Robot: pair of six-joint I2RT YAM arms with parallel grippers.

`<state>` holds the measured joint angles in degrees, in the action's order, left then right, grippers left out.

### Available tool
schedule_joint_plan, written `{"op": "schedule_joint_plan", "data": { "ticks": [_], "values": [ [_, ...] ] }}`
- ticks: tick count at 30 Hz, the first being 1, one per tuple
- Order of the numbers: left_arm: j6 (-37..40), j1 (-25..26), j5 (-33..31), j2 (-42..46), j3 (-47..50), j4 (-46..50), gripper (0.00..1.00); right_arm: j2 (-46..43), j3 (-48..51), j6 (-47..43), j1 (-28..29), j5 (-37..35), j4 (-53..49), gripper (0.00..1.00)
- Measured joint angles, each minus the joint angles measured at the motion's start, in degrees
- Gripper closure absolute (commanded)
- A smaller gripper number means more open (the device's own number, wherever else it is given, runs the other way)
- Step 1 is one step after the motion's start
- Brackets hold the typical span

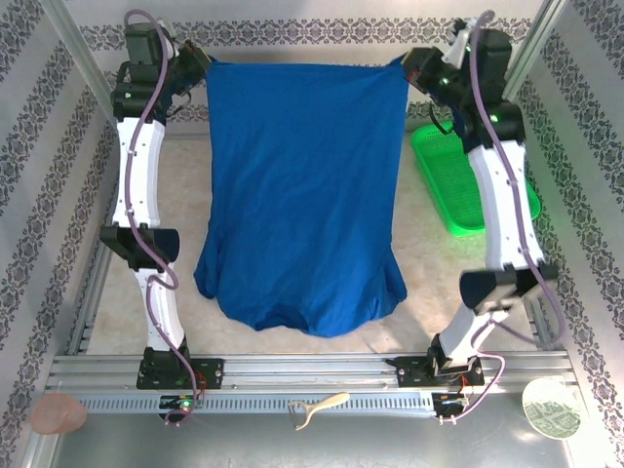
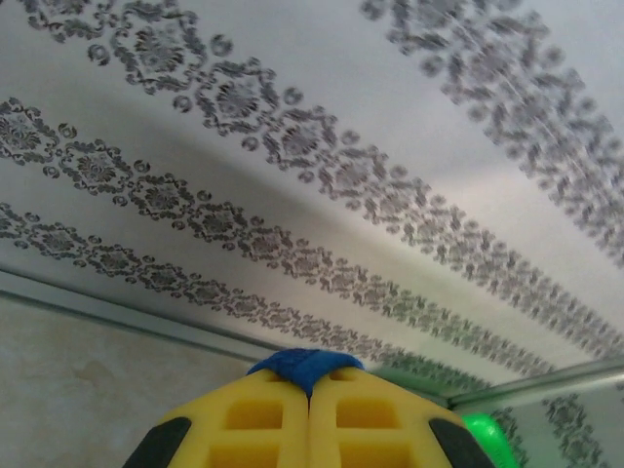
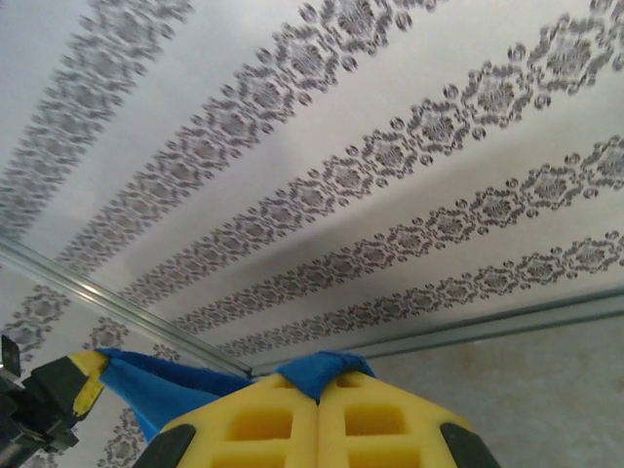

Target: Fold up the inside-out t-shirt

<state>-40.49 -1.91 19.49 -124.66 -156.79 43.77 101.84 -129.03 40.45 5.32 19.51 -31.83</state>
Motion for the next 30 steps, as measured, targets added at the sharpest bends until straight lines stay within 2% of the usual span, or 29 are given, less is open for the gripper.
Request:
{"op": "schedule_joint_plan", "data": {
  "ticks": [5, 8, 10, 13, 15, 17, 19, 20, 24, 27, 30],
  "values": [
    [-10.34, -2.84, 1.49, -1.22, -1.11, -11.34, 1.0, 17.46, -32.44, 3.65, -1.38, 2.91, -3.08, 1.0],
    [-14.34, -3.08, 2.71, 0.44, -2.45, -18.14, 1.0, 17.92, -38.16, 7.32, -3.63, 4.5, -1.95, 1.0],
    [-15.13, -3.06, 4.35, 2.75, -2.58, -19.69, 1.0, 14.4, -35.45, 7.5, -4.52, 4.83, -1.11, 1.0],
    [-14.78, -3.08, 7.32, 7.54, -1.92, -19.39, 1.0, 3.65, -20.24, 5.2, -3.91, 4.57, 0.96, 1.0],
    [-13.07, -3.08, 9.42, 11.8, 1.09, -17.92, 1.0, -6.71, -2.62, 3.74, -2.8, 3.63, 5.44, 1.0],
    [-10.03, -3.02, 11.04, 18.6, 10.14, -16.81, 1.0, -18.1, 18.08, 2.93, -1.6, 2.6, 10.84, 1.0],
    [-7.34, -2.67, 12.04, 27.85, 26.05, -17.68, 1.0, -27.45, 37.11, 2.89, -0.81, 1.44, 16.39, 1.0],
    [-6.43, -2.56, 12.46, 33.51, 37.05, -20.68, 1.0, -31.78, 46.99, 3.17, -0.52, 0.66, 18.99, 1.0],
    [-4.92, -2.19, 12.26, 52.68, 79.38, -28.68, 1.0, -41.24, 81.29, 5.79, 1.46, -2.73, 26.99, 1.0],
    [-4.98, -2.16, 11.39, 60.26, 106.44, -34.03, 1.0, -43.19, 100.41, 9.05, 4.39, -5.22, 28.22, 1.0],
    [-6.03, -2.21, 10.05, 62.03, 126.18, -37.68, 1.0, -45.48, 111.21, 11.87, 7.48, -7.65, 28.22, 1.0]
  ]
}}
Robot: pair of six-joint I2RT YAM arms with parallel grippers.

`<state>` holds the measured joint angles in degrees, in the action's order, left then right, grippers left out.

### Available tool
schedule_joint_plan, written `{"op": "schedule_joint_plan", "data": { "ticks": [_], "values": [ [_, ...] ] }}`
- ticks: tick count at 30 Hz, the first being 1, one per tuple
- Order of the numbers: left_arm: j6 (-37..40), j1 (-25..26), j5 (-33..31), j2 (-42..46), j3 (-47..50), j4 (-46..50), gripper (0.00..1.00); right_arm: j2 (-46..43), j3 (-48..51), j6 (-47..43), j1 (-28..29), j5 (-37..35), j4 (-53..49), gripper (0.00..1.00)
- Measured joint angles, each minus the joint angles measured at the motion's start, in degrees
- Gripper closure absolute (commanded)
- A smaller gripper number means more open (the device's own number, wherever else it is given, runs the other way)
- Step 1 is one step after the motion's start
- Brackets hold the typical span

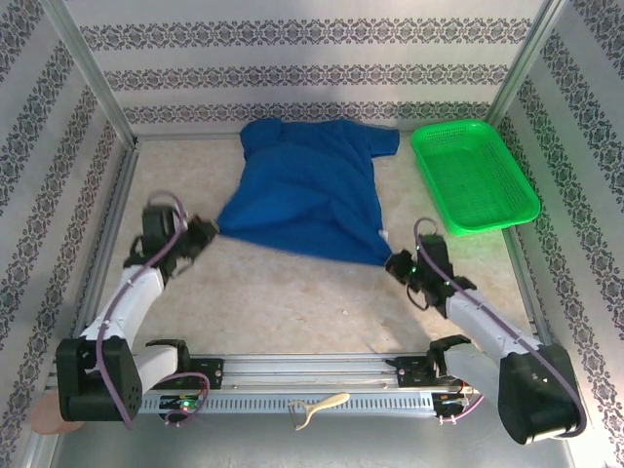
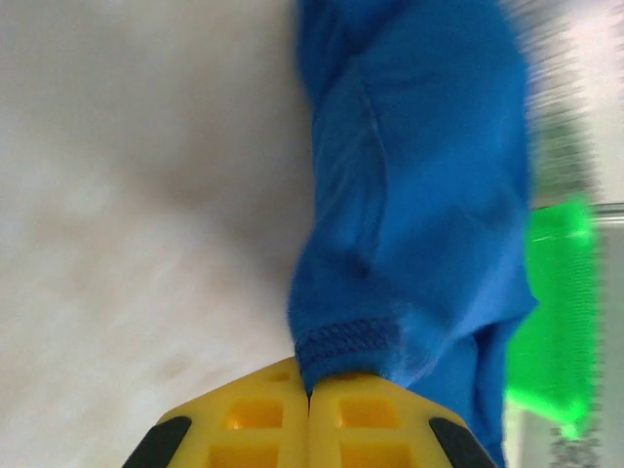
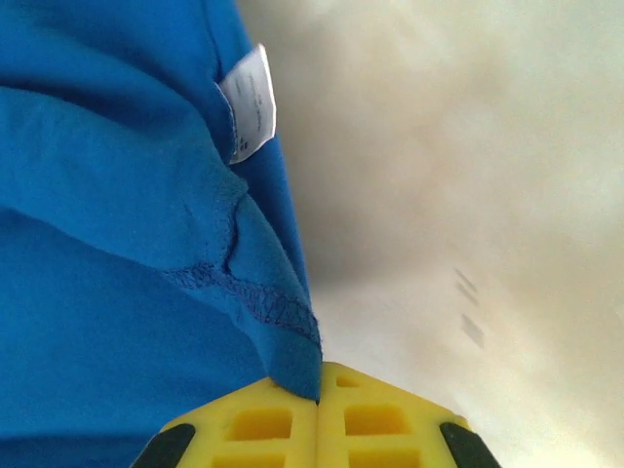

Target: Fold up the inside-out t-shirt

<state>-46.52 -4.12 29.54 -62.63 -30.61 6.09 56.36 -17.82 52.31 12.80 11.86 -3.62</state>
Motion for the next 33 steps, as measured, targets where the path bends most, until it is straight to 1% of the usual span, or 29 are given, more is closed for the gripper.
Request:
{"op": "schedule_joint_plan", "data": {
  "ticks": [2, 4, 7, 11, 12, 13, 14, 15, 16, 18, 20, 21, 23, 26, 28, 31, 33],
  "values": [
    [-0.55, 0.0, -0.35, 1.07, 7.61, -0.79, 1.0, -2.08, 3.78, 1.62, 1.86, -1.49, -0.04, 1.0],
    [-1.11, 0.0, -0.74, 3.65, 11.85, -1.66, 1.0, -4.15, 5.57, 3.21, 3.21, -2.89, -0.15, 1.0],
    [-1.49, 0.0, -1.29, 8.72, 13.22, -2.71, 1.0, -8.39, 7.02, 5.9, 4.63, -5.07, -0.9, 1.0],
    [-1.49, 0.0, -2.45, 15.5, 13.25, -2.4, 1.0, -16.39, 7.72, 9.03, 5.68, -7.72, -5.16, 1.0],
    [-1.49, 0.0, -2.84, 17.14, 13.25, -1.97, 1.0, -19.23, 7.82, 9.79, 5.9, -8.39, -6.91, 0.91],
    [-1.49, 0.0, -3.13, 18.6, 13.27, -1.31, 0.96, -21.55, 7.82, 10.56, 6.01, -8.92, -8.63, 0.75],
    [-1.38, 0.0, -3.43, 20.26, 13.27, -0.28, 0.8, -24.81, 7.82, 11.08, 6.12, -9.77, -11.04, 0.62],
    [-1.27, 0.0, -4.11, 21.81, 13.27, 0.96, 0.65, -28.37, 7.82, 11.69, 6.12, -10.95, -13.73, 0.57],
    [-1.11, -0.02, -4.61, 23.08, 13.27, 2.12, 0.56, -31.56, 7.78, 11.96, 6.12, -12.17, -16.35, 0.55],
    [-0.7, -0.02, -5.7, 26.82, 13.22, 5.9, 0.34, -37.7, 6.84, 12.09, 6.12, -14.38, -22.73, 0.55],
    [-0.2, -0.02, -6.93, 30.49, 12.9, 9.94, 0.27, -41.03, 4.72, 11.5, 6.12, -16.26, -27.61, 0.55],
    [0.2, 0.0, -7.54, 32.2, 12.37, 12.07, 0.25, -41.33, 3.3, 10.49, 6.12, -17.0, -29.07, 0.55],
    [1.07, -0.02, -8.33, 34.14, 10.8, 15.17, 0.24, -38.75, 0.22, 7.63, 6.1, -17.2, -30.08, 0.53],
    [2.91, -0.02, -8.37, 32.65, 7.5, 16.92, 0.23, -26.03, -5.68, 0.81, 6.23, -14.86, -28.26, 0.48],
    [4.61, 0.0, -7.67, 28.24, 5.03, 16.98, 0.23, -13.18, -11.37, -5.49, 7.76, -12.46, -26.01, 0.4],
    [7.32, 0.04, -6.47, 18.69, 1.6, 16.63, 0.23, 4.2, -20.68, -14.71, 13.49, -10.69, -23.54, 0.32],
    [9.01, 0.39, -6.05, 12.2, -0.57, 16.55, 0.23, 13.16, -26.58, -19.82, 17.16, -10.01, -22.73, 0.3]
  ]
}}
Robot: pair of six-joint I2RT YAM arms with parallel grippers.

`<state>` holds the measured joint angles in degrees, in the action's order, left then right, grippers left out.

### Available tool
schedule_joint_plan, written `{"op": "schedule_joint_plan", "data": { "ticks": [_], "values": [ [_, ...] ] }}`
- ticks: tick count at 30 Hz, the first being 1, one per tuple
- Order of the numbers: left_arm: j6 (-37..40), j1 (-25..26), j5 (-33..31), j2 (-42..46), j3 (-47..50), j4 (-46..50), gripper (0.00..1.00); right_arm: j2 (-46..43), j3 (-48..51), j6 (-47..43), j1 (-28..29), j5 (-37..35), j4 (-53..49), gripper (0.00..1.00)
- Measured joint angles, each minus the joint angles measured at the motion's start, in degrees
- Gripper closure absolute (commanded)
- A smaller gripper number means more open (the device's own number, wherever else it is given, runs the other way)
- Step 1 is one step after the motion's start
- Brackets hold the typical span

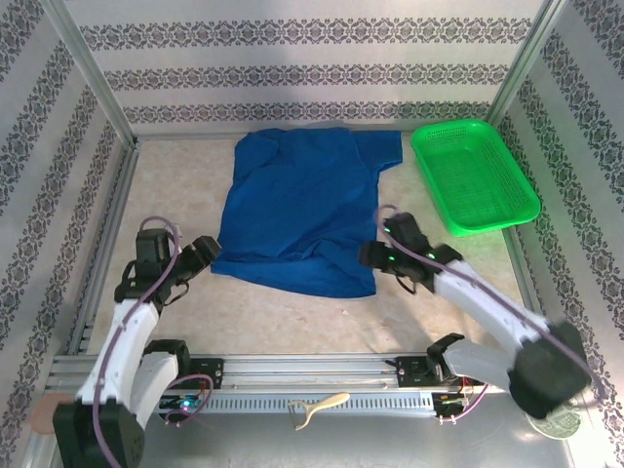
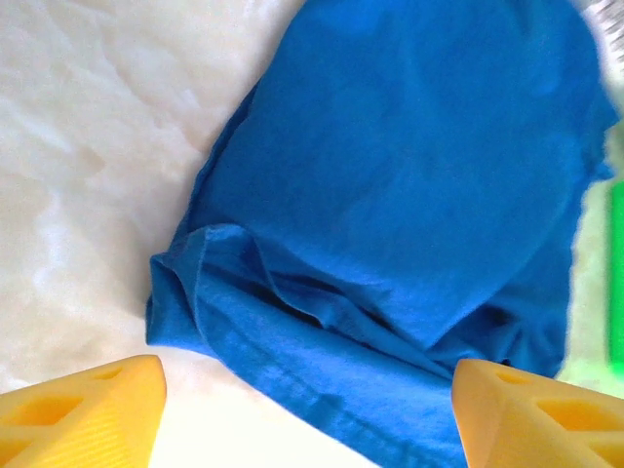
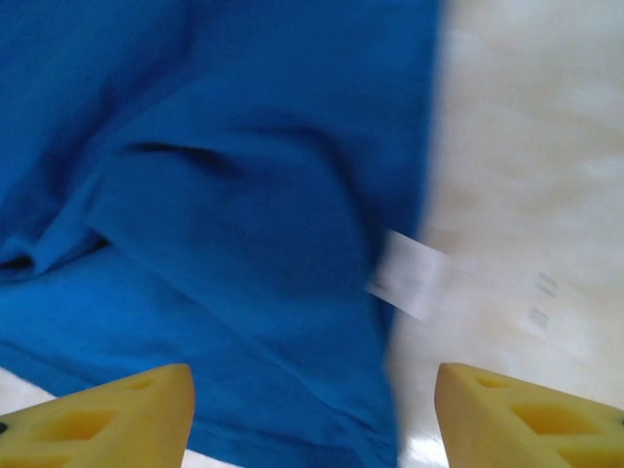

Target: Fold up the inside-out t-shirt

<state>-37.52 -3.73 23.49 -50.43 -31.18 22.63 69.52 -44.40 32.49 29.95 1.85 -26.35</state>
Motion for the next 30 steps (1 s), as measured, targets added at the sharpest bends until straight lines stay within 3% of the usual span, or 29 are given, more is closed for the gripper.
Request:
{"op": "schedule_joint_plan", "data": {
  "ticks": [4, 9, 11, 14, 15, 16, 19, 24, 30],
  "values": [
    [3.52, 1.44, -0.15, -10.91, -3.87, -0.39, 0.23, 13.09, -9.05, -6.78, 6.29, -0.15, 1.57, 0.29],
    [6.82, 2.4, -1.36, -19.87, -7.41, -1.73, 0.23, 24.74, -15.47, -9.35, 9.7, -1.57, 2.64, 0.33],
    [7.65, 2.69, -1.75, -22.6, -8.02, -2.47, 0.23, 28.22, -16.79, -9.55, 9.79, -2.71, 2.84, 0.47],
    [8.24, 3.45, -2.19, -25.77, -8.09, -3.3, 0.25, 30.97, -16.98, -9.7, 9.01, -3.96, 2.89, 0.98],
    [8.28, 3.89, -2.32, -26.73, -8.07, -3.82, 0.32, 31.1, -16.65, -9.66, 8.48, -4.2, 3.04, 1.0],
    [8.41, 4.42, -2.36, -27.56, -8.04, -4.48, 0.48, 30.75, -15.87, -9.31, 7.89, -4.42, 3.54, 1.0],
    [8.13, 6.19, -2.32, -29.92, -7.48, -7.17, 0.99, 25.9, -10.4, -7.89, 6.38, -5.14, 4.98, 1.0],
    [7.08, 9.09, -1.97, -29.68, -3.93, -9.7, 1.0, 6.88, 1.42, -4.35, 5.4, -6.47, 4.57, 1.0],
    [2.36, 10.38, -2.34, -13.4, 6.29, -9.35, 1.0, -15.54, 13.46, 2.08, 2.32, -6.93, 1.7, 1.0]
  ]
}}
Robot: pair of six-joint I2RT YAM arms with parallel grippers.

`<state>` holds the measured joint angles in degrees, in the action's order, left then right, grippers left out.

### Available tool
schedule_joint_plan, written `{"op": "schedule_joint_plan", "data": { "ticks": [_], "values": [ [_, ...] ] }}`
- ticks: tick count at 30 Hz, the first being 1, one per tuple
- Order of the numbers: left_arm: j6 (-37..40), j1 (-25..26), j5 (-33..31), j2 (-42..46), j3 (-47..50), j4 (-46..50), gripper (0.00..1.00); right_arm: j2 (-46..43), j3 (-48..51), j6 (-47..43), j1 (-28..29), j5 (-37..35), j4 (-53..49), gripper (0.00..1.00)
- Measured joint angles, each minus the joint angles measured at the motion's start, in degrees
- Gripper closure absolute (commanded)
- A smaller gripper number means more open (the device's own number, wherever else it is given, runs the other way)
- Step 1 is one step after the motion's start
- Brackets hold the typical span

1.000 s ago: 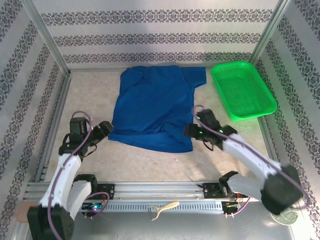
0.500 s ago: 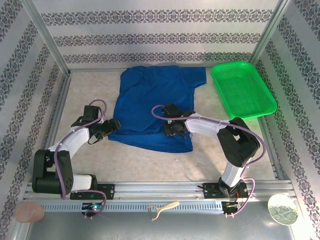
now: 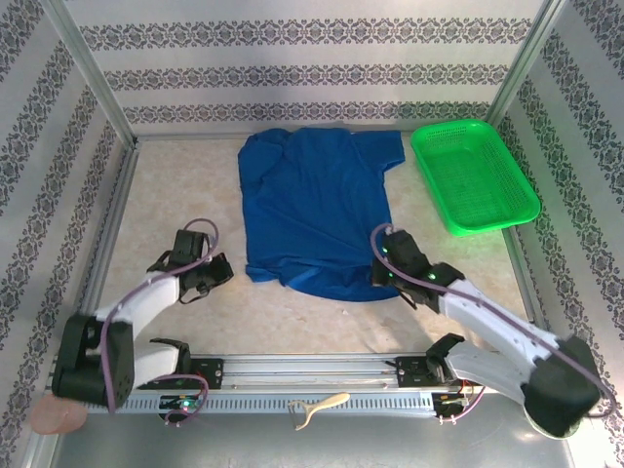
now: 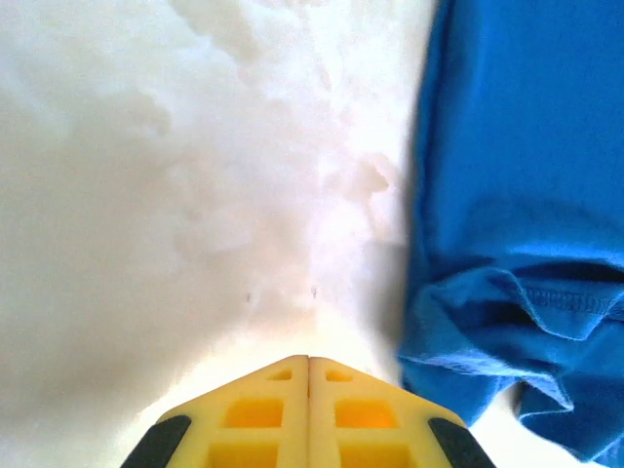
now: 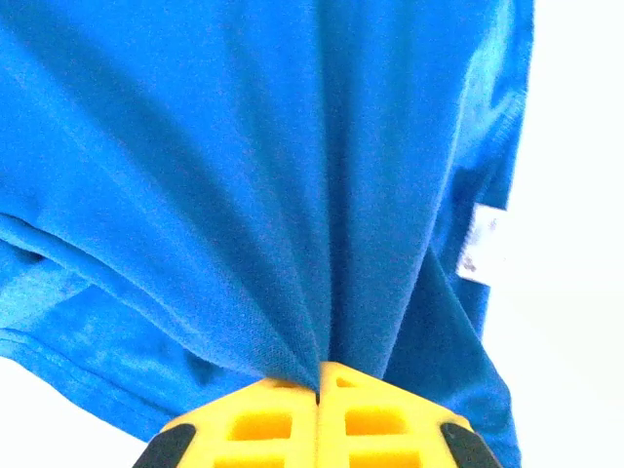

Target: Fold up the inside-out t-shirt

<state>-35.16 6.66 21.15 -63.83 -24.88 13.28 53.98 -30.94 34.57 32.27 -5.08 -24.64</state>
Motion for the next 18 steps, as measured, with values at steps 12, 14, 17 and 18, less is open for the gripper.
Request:
{"op": "schedule_joint_plan", "data": {
  "ticks": [12, 14, 17, 18],
  "values": [
    [-5.73, 4.46, -1.18, 29.27, 0.31, 11.82, 0.6, -8.48, 6.36, 6.71, -0.5, 4.31, -3.1, 1.0],
    [-4.22, 8.15, -2.1, 26.21, -2.86, 11.89, 0.54, -8.48, 4.31, 6.67, -0.5, 4.52, -3.43, 1.0],
    [-1.68, 16.17, -5.33, 19.12, -7.06, 11.74, 0.49, -8.35, 0.55, 6.54, -0.5, 4.55, -3.3, 1.0],
    [-0.96, 19.19, -6.91, 16.28, -8.28, 11.54, 0.49, -8.15, -0.33, 6.43, -0.5, 4.52, -3.08, 1.0]
  ]
}}
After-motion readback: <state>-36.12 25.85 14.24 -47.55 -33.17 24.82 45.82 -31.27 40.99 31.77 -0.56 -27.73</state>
